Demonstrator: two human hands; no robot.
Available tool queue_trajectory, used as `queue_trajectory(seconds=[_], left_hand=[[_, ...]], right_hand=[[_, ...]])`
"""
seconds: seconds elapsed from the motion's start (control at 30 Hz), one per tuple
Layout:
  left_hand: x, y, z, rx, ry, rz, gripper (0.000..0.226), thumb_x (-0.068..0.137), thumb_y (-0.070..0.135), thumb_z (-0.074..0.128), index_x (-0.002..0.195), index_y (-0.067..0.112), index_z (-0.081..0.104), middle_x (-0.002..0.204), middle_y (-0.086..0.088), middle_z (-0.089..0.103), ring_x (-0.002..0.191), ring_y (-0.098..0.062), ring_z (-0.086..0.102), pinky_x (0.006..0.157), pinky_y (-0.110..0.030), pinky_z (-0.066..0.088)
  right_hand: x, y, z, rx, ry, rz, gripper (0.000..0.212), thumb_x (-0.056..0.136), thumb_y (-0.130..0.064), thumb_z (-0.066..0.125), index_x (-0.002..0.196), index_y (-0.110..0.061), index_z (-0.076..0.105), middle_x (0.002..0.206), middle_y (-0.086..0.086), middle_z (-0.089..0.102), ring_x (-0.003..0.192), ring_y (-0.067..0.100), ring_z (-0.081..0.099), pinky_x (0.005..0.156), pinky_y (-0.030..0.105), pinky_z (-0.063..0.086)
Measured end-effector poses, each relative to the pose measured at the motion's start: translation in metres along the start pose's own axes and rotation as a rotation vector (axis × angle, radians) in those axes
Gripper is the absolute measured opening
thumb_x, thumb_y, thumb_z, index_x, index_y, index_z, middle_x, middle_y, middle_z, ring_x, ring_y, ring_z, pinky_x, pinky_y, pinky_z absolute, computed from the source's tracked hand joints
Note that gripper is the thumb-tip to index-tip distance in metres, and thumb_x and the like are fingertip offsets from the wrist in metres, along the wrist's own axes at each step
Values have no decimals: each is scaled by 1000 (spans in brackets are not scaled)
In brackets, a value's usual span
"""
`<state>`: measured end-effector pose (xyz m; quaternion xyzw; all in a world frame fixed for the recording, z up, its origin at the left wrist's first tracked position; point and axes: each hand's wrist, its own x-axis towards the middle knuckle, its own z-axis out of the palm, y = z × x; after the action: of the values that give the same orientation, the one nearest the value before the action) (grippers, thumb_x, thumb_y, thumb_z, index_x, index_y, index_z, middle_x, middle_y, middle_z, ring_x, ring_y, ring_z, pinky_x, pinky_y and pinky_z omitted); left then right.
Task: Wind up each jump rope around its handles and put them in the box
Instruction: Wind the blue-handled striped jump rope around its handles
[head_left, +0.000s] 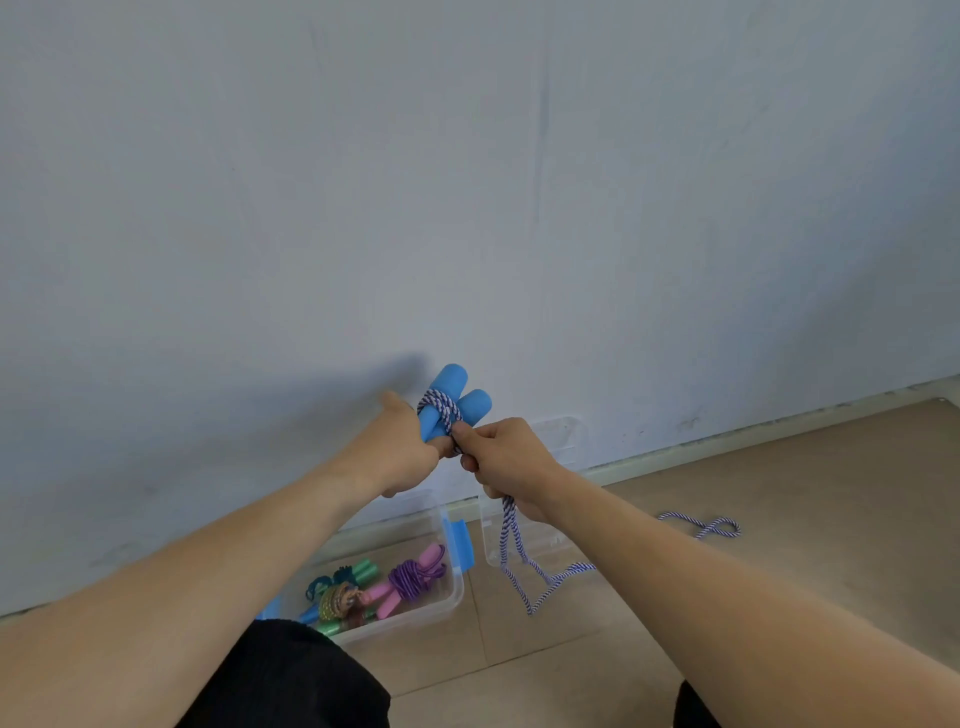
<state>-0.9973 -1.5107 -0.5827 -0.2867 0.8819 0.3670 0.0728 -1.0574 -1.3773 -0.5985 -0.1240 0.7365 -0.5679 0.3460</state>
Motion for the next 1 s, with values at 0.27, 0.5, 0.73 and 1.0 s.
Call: queue_trajectory(seconds=[0.27, 0.5, 0.73, 1.0], left_hand=[[0, 3, 4, 40, 115, 201, 40, 96, 30, 60, 128, 17, 40, 108, -6, 63, 89, -26, 62, 78, -40, 51], [19, -6, -8, -149, 208, 132, 39, 95, 31, 58, 128, 26, 37, 89, -5, 57, 62, -23, 51, 45, -27, 40], [22, -16, -8, -30, 157, 160, 37, 94, 34, 58, 125, 26, 41, 94, -2, 57, 62, -18, 50, 46, -25, 41], [-11, 13, -4, -365, -250, 280, 18, 100, 23, 57, 112, 17, 46, 68, 0, 47, 45, -9, 39, 42, -24, 31]], right_hand=[[-5, -10, -9, -77, 53, -32, 40, 99, -31, 55, 90, 4, 74, 55, -1, 50, 42, 10, 32, 40, 22, 29], [-11, -22, -23, -277, 140, -121, 31, 96, -33, 58, 87, -10, 79, 60, -3, 57, 39, 7, 34, 43, 22, 32], [-19, -17, -32, -462, 71, -122, 31, 93, -25, 56, 75, -9, 75, 61, 0, 65, 32, 2, 41, 39, 15, 37], [-22, -12, -50, -577, -123, 86, 43, 88, -14, 65, 129, -7, 56, 117, 9, 67, 99, 20, 63, 93, 32, 49]])
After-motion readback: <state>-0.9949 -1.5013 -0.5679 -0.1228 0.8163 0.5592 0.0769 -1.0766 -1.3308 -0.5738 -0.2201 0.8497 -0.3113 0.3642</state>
